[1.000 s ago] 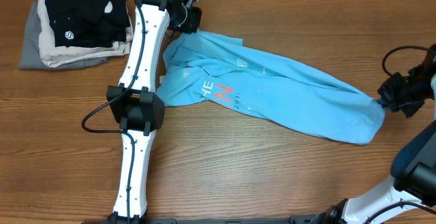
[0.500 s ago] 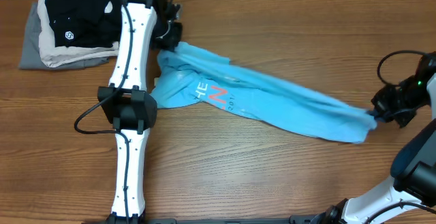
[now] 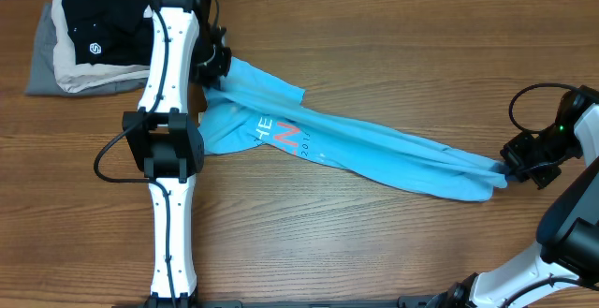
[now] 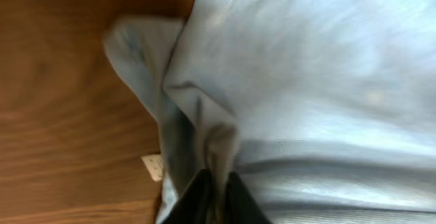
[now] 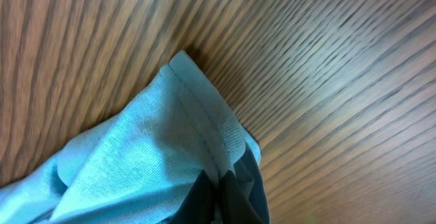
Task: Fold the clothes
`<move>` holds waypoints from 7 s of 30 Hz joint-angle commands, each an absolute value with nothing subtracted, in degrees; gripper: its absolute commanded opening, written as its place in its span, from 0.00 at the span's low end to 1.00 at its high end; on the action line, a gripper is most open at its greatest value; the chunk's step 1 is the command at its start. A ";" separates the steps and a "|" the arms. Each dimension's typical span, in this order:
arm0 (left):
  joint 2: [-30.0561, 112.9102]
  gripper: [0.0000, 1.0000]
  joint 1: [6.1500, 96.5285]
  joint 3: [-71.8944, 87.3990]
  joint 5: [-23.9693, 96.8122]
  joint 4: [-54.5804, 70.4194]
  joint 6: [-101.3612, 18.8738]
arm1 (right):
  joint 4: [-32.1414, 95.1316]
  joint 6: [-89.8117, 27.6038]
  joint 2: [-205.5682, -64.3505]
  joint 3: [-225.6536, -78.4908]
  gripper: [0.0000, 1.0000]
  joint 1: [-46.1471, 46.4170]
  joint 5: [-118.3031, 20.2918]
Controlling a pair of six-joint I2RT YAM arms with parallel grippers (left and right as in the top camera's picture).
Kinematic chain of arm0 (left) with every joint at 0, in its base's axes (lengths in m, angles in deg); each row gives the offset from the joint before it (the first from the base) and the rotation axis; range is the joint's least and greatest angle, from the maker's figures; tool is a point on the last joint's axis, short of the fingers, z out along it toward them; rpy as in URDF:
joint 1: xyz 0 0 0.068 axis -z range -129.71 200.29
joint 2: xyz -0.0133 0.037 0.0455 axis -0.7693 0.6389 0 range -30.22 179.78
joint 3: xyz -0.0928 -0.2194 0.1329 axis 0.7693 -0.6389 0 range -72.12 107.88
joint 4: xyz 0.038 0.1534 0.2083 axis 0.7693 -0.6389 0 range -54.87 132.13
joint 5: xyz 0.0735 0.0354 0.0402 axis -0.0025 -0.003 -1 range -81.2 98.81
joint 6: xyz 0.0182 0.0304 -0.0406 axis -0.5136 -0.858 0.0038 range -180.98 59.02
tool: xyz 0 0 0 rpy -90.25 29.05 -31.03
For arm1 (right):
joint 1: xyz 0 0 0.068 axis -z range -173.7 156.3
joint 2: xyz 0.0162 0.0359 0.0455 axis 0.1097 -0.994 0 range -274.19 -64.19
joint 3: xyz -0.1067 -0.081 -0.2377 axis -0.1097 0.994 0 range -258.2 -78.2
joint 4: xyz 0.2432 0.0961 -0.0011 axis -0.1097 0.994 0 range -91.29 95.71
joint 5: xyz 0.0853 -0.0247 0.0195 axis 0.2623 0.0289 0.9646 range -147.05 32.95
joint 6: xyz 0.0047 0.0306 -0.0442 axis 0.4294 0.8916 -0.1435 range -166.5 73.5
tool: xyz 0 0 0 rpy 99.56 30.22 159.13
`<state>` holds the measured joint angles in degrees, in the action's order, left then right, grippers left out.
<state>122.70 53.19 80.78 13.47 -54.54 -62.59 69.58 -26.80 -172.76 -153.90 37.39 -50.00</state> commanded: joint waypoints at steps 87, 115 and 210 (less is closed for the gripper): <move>114.00 1.00 53.58 63.99 20.92 -34.36 -61.28 | 56.79 -17.75 -170.82 -138.66 0.15 11.95 -48.86; 122.20 0.04 53.73 64.06 22.13 -30.78 -72.62 | 56.62 -17.75 -170.82 -138.66 0.15 11.95 -48.86; 101.65 0.13 56.40 49.83 30.91 -42.60 -65.06 | 65.89 -22.19 -170.82 -152.52 0.48 18.46 -49.54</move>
<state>101.26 53.43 51.93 26.74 -44.05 -64.53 66.02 -21.25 -170.71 -151.69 18.31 -52.80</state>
